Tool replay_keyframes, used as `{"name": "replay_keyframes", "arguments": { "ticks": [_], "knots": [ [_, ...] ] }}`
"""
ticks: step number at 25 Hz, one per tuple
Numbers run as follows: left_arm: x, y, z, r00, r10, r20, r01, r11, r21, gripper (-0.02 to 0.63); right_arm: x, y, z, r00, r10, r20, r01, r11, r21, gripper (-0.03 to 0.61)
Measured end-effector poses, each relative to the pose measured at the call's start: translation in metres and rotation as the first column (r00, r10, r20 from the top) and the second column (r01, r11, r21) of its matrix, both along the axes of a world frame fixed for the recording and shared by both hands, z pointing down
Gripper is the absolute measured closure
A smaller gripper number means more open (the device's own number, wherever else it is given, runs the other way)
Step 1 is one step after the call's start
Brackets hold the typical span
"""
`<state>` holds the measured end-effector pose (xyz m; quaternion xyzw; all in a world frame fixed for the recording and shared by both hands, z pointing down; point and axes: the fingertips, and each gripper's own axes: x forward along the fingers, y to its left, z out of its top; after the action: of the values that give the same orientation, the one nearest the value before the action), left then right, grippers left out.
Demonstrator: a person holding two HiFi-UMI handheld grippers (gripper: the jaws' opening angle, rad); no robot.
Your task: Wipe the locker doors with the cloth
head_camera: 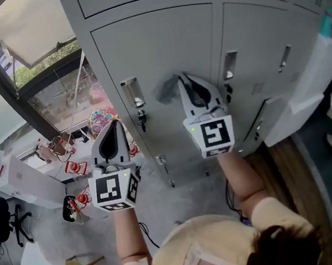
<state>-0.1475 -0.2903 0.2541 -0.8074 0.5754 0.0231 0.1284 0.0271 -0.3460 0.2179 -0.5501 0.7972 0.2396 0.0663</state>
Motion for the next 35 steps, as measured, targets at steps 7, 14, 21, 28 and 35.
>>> {"name": "replay_keyframes", "arguments": {
  "ticks": [7,14,21,28,35],
  "knots": [
    [0.029,-0.008,0.002,0.998,0.068,-0.001,-0.068,0.998,-0.002,0.627,0.052,-0.006,0.008,0.993,0.116,0.024,-0.115,0.993,-0.030,0.560],
    [0.052,-0.013,0.003,0.993,0.117,-0.008,-0.117,0.993,-0.003,0.627,0.089,-0.011,0.016,0.980,0.194,0.039,-0.192,0.980,-0.052,0.560],
    [0.062,-0.015,0.005,0.992,0.127,-0.011,-0.127,0.992,-0.005,0.629,0.107,-0.007,0.022,0.975,0.216,0.048,-0.212,0.974,-0.077,0.560],
    [0.049,-0.010,0.003,0.996,0.091,-0.011,-0.091,0.996,0.001,0.628,0.077,0.027,0.006,0.996,0.066,0.060,-0.065,0.998,-0.023,0.560],
    [0.021,0.000,0.007,1.000,0.027,-0.015,-0.027,1.000,-0.004,0.629,0.015,0.043,0.009,0.994,-0.097,0.057,0.099,0.994,-0.040,0.560]
  ]
}}
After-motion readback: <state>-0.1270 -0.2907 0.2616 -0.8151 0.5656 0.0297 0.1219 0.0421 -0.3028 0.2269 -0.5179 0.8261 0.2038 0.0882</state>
